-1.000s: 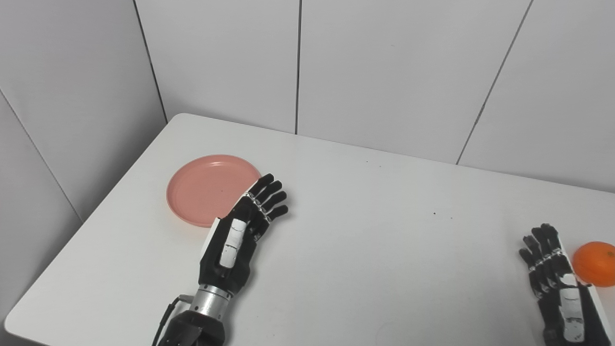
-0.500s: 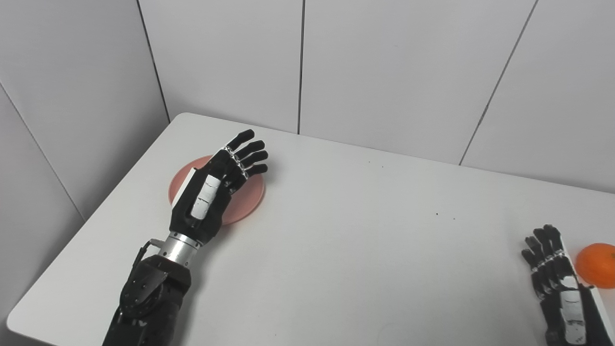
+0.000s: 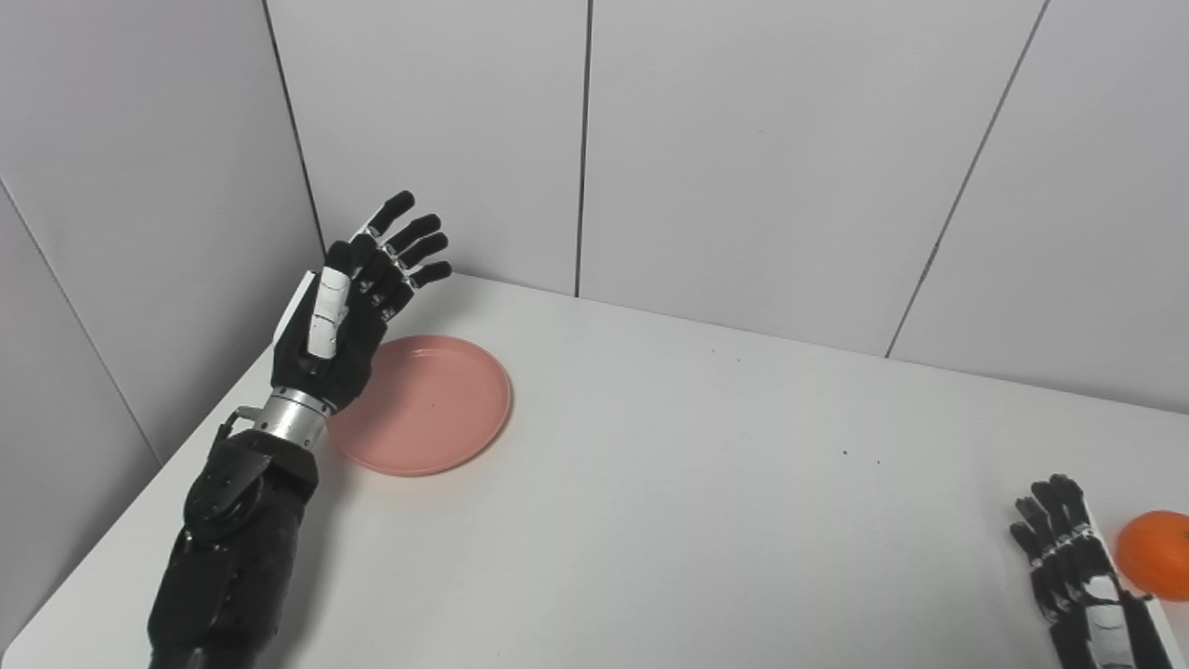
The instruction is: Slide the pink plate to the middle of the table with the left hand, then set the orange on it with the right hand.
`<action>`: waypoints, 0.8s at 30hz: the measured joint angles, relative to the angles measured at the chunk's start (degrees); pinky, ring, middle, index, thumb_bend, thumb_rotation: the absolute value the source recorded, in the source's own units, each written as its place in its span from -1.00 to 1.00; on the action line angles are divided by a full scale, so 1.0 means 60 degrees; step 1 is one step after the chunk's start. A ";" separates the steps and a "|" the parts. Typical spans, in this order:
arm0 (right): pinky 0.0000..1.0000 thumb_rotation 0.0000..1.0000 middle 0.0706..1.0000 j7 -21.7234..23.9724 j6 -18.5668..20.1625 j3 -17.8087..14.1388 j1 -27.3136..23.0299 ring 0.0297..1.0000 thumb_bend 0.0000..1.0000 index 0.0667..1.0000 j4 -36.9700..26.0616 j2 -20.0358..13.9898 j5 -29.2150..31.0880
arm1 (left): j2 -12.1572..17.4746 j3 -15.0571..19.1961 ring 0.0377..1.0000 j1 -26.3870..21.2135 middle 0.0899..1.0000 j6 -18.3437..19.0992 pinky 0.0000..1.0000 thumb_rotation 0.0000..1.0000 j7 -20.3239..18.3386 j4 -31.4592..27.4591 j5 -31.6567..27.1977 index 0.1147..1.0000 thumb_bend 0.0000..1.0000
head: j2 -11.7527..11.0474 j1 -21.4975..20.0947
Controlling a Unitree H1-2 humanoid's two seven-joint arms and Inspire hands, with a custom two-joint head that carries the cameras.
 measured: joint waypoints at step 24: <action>1.00 0.79 0.97 0.0015 -0.0062 0.0030 -0.0024 0.98 0.61 0.97 0.0050 -0.0005 -0.0006 | 0.1044 0.0756 0.70 -0.1787 0.74 -0.1932 0.60 0.60 -0.1481 0.6366 0.0087 0.81 0.86 | 0.0029 -0.0073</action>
